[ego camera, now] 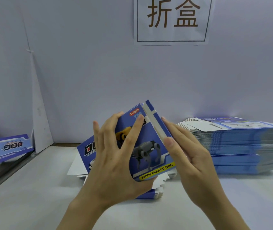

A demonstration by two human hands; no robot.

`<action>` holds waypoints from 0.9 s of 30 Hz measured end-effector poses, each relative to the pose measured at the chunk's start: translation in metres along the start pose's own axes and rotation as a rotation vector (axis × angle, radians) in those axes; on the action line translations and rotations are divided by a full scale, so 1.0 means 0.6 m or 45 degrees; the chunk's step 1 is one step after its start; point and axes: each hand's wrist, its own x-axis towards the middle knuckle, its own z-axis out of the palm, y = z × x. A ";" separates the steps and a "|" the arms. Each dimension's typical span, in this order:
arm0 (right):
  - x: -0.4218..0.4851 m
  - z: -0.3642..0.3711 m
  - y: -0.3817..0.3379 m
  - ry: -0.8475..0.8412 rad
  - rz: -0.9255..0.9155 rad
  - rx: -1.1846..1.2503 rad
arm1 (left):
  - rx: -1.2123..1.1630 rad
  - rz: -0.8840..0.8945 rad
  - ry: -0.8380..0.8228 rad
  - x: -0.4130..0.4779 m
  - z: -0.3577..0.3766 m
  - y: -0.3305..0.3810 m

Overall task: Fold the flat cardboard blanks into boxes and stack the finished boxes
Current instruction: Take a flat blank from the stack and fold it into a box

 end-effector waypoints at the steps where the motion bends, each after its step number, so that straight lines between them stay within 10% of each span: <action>1: -0.001 0.001 -0.001 -0.007 -0.006 -0.029 | 0.006 0.000 0.000 0.000 -0.001 0.000; 27: -0.008 -0.001 0.000 -0.202 -0.029 -0.192 | 0.060 -0.016 0.033 -0.005 0.002 0.012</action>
